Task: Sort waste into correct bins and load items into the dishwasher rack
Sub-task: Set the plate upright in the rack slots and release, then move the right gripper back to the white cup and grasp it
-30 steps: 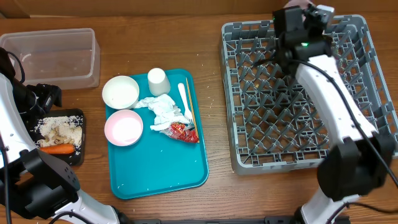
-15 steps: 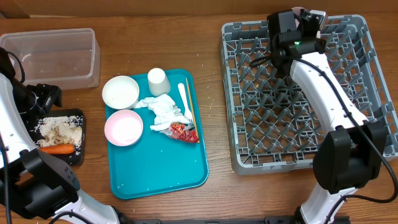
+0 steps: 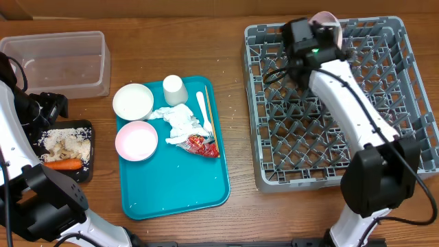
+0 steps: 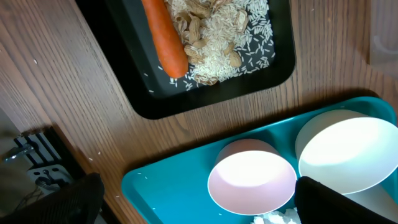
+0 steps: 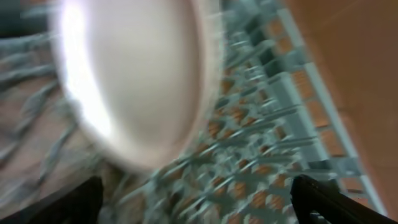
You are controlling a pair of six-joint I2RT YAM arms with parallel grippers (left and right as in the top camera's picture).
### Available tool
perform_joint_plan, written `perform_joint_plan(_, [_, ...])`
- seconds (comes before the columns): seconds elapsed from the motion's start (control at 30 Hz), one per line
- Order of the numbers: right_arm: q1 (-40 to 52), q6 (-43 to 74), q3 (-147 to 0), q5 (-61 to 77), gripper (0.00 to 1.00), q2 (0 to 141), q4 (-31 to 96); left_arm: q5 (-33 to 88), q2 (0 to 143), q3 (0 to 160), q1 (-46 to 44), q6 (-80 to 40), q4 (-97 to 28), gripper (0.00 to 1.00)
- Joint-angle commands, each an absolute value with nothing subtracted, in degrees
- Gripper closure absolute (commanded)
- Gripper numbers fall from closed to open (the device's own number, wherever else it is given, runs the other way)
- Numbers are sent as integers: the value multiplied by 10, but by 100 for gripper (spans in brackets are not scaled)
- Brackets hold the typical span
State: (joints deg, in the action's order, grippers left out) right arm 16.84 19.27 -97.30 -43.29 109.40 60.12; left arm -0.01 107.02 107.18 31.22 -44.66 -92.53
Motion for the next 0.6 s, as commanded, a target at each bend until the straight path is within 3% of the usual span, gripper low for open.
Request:
perform_joint_plan(0.0, [192, 195, -1025, -293, 0, 1032, 620, -6, 1057, 1070, 311, -446, -925, 0])
perform_joint_plan(0.27, [238, 195, -1054, 141, 0, 1000, 609, -6, 1057, 1070, 311, -446, -925, 0])
perform_joint_plan(0.57, [347, 192, -1014, 87, 0, 1082, 565, -6, 1057, 1070, 311, -446, -925, 0])
